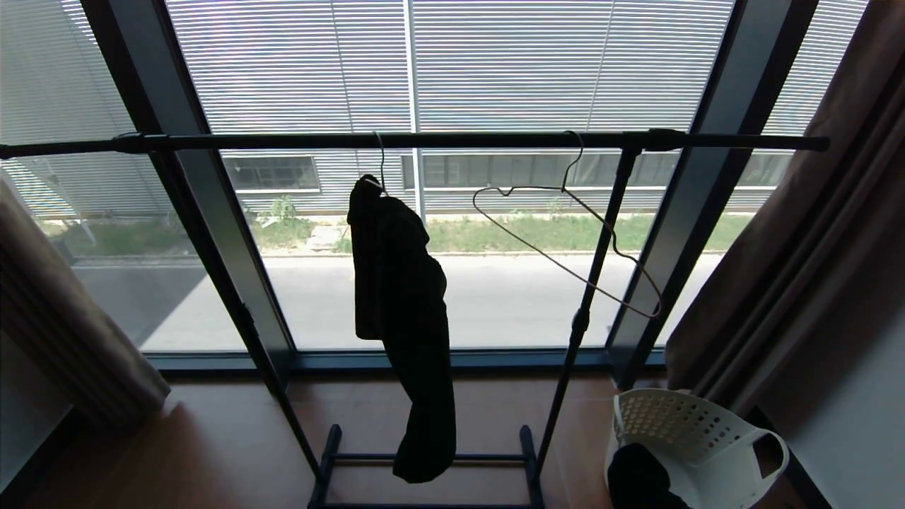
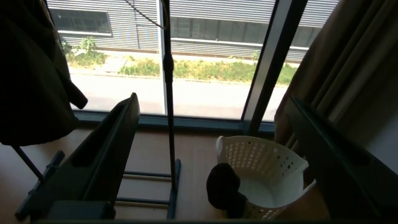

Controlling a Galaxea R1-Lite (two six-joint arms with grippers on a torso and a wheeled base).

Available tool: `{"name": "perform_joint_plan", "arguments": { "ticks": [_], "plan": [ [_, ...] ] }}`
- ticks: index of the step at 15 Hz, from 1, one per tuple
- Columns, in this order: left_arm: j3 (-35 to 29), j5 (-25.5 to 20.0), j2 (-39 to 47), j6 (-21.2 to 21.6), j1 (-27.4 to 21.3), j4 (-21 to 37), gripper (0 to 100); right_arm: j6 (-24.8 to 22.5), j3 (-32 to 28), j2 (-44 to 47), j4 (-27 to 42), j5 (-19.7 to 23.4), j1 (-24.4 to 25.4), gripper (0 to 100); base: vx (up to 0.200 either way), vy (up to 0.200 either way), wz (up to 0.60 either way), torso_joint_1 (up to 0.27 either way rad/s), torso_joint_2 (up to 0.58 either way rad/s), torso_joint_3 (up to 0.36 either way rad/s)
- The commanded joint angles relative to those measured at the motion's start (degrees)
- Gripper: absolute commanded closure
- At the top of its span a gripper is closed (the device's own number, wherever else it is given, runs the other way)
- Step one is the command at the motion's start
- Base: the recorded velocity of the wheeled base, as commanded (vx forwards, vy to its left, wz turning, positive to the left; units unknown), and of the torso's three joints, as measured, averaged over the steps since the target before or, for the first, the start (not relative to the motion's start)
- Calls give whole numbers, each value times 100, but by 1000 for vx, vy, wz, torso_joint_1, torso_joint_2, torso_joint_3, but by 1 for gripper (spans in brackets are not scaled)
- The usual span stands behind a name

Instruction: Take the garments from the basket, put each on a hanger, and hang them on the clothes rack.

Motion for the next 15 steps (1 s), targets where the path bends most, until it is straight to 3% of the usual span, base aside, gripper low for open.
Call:
{"name": "perform_joint_plan", "arguments": {
  "ticks": [1, 15],
  "plan": [
    [0, 3, 6, 0, 0, 0, 0, 3, 0, -2, -8, 2, 4, 0, 0, 0, 0, -144, 373, 217],
    [0, -32, 6, 17, 0, 0, 0, 29, 0, -2, -8, -25, 4, 0, 0, 0, 0, -179, 501, 322]
  ]
}}
